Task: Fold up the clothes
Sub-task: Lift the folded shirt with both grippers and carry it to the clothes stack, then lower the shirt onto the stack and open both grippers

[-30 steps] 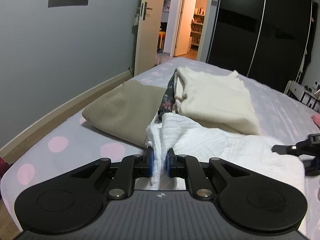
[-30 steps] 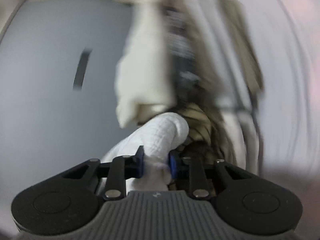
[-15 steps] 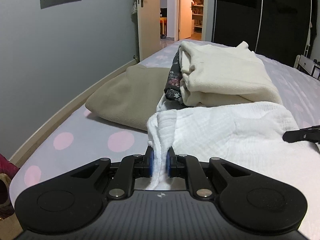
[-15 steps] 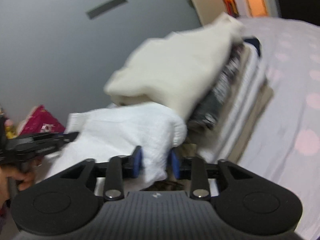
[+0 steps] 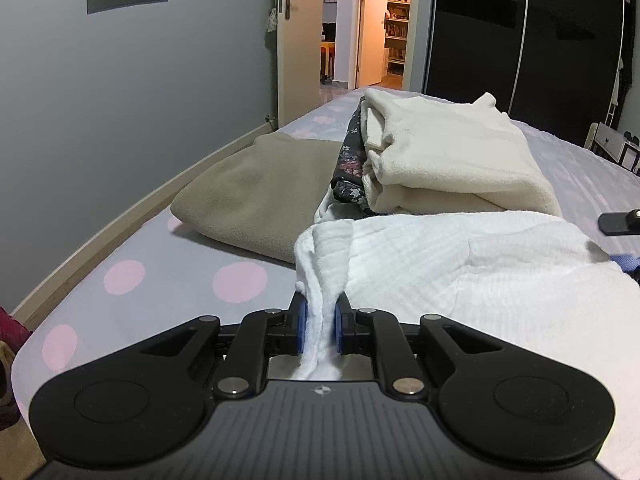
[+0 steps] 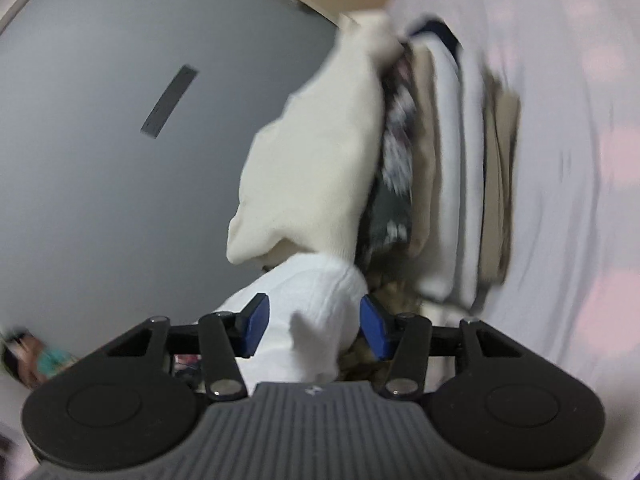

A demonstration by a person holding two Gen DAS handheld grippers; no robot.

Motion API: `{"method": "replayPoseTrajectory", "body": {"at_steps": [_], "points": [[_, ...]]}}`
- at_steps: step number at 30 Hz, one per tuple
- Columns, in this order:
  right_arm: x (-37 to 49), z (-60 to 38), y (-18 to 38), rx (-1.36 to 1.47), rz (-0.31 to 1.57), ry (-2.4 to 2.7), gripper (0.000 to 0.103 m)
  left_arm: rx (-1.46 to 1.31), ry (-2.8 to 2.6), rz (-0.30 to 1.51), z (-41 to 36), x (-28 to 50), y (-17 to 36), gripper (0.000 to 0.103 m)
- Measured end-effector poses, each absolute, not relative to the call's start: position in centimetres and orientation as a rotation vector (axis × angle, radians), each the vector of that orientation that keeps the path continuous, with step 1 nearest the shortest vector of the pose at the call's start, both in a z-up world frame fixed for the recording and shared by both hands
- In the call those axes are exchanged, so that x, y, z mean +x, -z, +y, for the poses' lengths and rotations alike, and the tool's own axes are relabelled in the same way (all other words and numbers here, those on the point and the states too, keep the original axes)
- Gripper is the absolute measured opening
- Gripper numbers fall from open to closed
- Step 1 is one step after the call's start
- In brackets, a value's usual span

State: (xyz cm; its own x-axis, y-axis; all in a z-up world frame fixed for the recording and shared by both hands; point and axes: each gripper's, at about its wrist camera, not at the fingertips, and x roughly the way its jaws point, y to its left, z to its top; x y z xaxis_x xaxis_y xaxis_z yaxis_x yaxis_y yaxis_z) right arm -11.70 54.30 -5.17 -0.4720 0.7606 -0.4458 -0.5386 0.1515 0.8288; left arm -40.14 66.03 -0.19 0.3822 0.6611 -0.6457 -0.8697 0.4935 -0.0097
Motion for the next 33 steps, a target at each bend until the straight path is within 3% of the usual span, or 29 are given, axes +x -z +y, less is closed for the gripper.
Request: {"method": "replayPoseTrajectory", "body": {"at_steps": [5, 7, 10, 16, 23, 26, 28, 33], "points": [[-11.4, 56.1, 8.1, 0.374, 1.569, -1.436, 0.053, -0.374, -1.010, 0.630, 65.9, -40.2, 0.3, 0.011], [-11.4, 56.9, 8.2, 0.416, 1.574, -1.447, 0.025, -0.379, -1.011, 0.625, 66.0, -40.3, 0.3, 0.012], [-12.3, 57.0, 5.6, 0.326, 1.406, -1.555, 0.015, -0.383, -1.008, 0.617, 66.0, -40.3, 0.3, 0.012], [-19.2, 55.3, -0.6, -0.295, 0.644, -1.739, 0.014, -0.382, -1.014, 0.618, 66.0, -40.3, 0.5, 0.013], [-20.9, 56.8, 2.0, -0.463, 0.617, -1.640, 0.014, -0.326, -1.054, 0.623, 65.3, -39.8, -0.2, 0.022], [-20.1, 55.9, 1.6, -0.472, 0.591, -1.595, 0.020, -0.342, -1.073, 0.580, 64.8, -40.5, -1.5, 0.023], [-19.8, 54.7, 0.5, -0.445, 0.550, -1.564, 0.032, -0.331, -1.089, 0.547, 64.0, -41.1, -2.7, 0.023], [-20.3, 50.7, -3.0, -0.367, 0.504, -1.636, 0.032, -0.357, -1.039, 0.539, 61.9, -42.1, -5.2, 0.023]]}}
